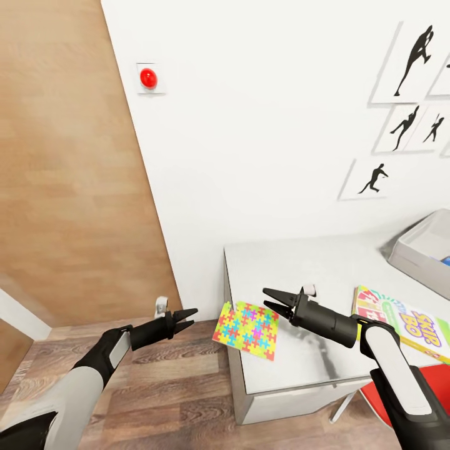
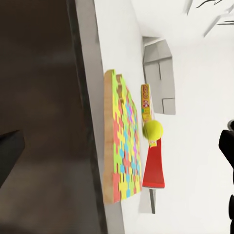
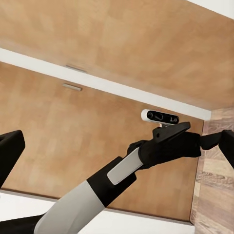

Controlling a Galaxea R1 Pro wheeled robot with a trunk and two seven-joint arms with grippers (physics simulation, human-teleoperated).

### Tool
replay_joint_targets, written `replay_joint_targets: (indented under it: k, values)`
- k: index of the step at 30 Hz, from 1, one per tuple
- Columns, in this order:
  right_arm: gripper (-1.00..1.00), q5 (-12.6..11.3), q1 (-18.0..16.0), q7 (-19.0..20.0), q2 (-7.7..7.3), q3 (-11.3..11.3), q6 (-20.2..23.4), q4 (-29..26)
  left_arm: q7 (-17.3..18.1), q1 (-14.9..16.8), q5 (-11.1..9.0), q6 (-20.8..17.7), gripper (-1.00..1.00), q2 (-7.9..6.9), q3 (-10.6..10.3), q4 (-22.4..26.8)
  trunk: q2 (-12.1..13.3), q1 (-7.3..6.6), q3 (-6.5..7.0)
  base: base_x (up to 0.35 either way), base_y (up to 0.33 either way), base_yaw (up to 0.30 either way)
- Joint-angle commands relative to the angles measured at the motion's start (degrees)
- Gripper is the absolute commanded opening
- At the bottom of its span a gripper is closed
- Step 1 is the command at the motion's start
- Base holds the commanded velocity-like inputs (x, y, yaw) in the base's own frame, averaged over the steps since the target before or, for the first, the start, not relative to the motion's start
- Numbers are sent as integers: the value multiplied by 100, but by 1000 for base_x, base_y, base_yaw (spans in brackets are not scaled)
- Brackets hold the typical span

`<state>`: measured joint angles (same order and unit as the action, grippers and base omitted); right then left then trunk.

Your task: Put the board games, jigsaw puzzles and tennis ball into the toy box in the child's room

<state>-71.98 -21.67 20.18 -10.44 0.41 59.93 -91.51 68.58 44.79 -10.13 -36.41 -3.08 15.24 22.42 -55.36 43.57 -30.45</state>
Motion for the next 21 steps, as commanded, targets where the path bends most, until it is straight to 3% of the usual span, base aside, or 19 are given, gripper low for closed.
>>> replay_joint_targets:
  k: [1, 9, 21]
  values:
    - [100, 52, -4, 55, -3, 0, 7, 1, 8, 3, -6, -50, 100, 1, 11, -3, -4, 0, -5, -84, 21, 0]
    - [100, 52, -4, 56, -2, -5, 7, 1, -31, 3, -7, -45, 100, 28, 5, -77, -4, 0, -5, -124, 34, 0]
    - [100, 52, -4, 55, -2, -6, 7, 1, -37, 3, -7, -37, 100, 44, 5, -105, -4, 0, -5, -16, 0, 0]
